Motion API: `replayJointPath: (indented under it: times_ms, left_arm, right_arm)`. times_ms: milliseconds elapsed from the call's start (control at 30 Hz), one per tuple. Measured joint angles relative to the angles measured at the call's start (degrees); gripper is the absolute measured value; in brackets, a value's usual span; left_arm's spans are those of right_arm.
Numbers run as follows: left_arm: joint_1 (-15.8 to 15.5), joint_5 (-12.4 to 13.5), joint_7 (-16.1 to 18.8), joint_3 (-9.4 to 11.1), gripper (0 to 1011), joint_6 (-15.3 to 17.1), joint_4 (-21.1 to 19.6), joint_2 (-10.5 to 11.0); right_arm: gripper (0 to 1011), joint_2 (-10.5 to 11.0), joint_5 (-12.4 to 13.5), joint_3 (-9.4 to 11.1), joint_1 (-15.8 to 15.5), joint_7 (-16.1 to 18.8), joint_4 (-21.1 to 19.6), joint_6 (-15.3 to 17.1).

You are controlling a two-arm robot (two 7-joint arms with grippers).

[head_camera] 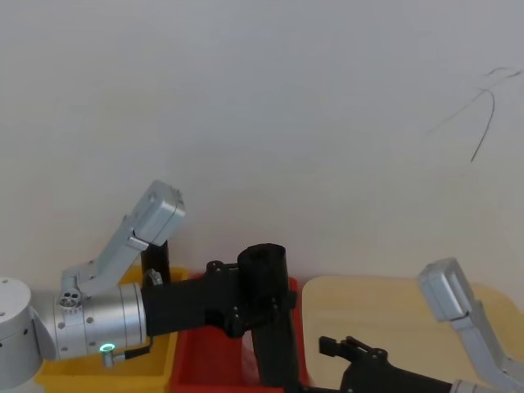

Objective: Pick up the garbage bag with the one hand and transfer it to the other hand.

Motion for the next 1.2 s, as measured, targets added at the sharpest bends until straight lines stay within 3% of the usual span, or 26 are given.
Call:
replayJointPath:
  times_ms: [433,1200]
  left_arm:
    - [0.0,0.0,0.0,0.0,462,0.0,0.0,0.0]
    - [0.0,0.0,0.0,0.0,462,0.0,0.0,0.0]
  right_arm:
    - [1001,-0.7,-0.8,-3.1,3.8,1.2,3.8,0.0]
    - [1001,-1.9,-1.7,-6.8,9.2,3.1,9.5,-1.6]
